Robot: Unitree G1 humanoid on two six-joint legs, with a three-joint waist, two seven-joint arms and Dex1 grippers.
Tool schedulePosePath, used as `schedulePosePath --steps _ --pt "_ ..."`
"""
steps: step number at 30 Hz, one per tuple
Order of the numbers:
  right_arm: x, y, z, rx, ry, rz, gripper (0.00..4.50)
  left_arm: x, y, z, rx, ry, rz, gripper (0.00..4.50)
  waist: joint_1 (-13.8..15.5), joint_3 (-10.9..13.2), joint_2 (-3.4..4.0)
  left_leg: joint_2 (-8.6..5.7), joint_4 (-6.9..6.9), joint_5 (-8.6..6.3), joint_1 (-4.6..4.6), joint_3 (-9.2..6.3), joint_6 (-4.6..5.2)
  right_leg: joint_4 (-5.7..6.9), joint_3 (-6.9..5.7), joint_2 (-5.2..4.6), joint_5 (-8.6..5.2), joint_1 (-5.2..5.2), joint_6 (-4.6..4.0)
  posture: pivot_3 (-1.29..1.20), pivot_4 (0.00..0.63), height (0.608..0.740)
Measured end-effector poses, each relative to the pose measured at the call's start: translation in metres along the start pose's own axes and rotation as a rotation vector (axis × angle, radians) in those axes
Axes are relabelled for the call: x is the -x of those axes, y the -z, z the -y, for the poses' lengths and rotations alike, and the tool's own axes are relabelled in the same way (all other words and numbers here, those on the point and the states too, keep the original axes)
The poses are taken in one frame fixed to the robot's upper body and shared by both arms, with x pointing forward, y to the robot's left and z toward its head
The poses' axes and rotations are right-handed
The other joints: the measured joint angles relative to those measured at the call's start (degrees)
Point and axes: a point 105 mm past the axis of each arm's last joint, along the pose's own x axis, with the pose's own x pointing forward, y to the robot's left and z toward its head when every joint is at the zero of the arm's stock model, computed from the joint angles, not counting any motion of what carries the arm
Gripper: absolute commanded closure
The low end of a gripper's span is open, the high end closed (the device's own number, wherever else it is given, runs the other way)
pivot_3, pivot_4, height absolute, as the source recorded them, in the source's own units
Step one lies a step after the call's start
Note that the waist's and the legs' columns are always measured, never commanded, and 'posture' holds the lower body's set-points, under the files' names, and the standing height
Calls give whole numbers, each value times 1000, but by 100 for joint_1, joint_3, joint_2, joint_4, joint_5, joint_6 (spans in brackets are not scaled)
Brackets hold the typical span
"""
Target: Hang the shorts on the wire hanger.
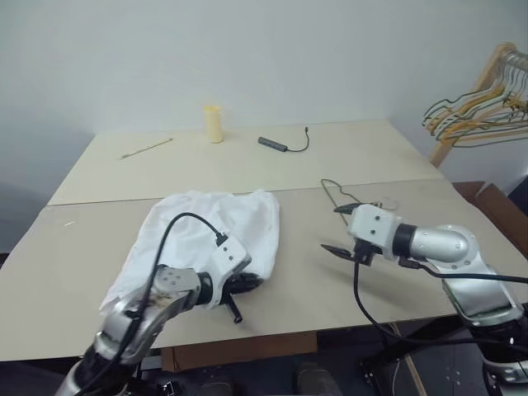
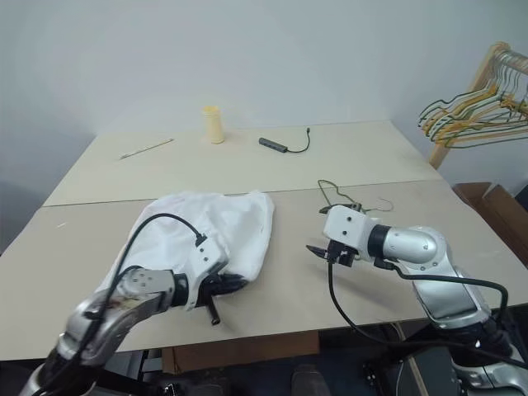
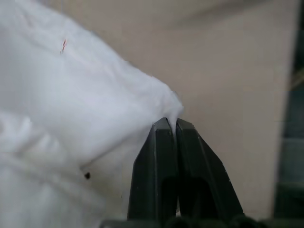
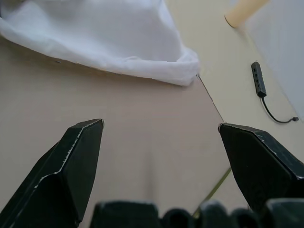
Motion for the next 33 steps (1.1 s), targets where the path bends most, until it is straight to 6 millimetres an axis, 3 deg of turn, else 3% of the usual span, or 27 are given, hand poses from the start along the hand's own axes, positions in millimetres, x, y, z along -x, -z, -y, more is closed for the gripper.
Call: schedulePosePath --steps 5,15,21,26,33 --pt "-27 4 2 179 -52 -4 0 31 23 9 70 68 -70 4467 -43 2 2 19 1 1 7 8 0 2 4 21 -14 2 22 -102 0 740" --pt "-94 8 -8 596 -192 53 0 80 36 12 61 106 -95 4467 -24 6 4 27 -2 -1 5 2 -4 -4 5 28 14 -8 -32 -55 0 740" --pt "-122 -1 -9 739 -244 105 0 92 41 8 22 77 -105 4467 -32 7 5 34 -3 -1 11 -4 -5 1 2 35 16 -6 -42 -21 0 740" --pt "-135 -2 -18 735 -254 139 0 97 43 8 19 60 -98 4467 -18 7 6 34 -7 -5 11 -6 -13 8 5 35 18 -12 -45 -13 0 740" --pt "-141 10 -19 748 -274 85 2269 101 49 5 25 55 -100 4500 -28 8 8 41 -19 -4 41 -5 -14 21 6 46 13 -4 -63 -12 0 740"
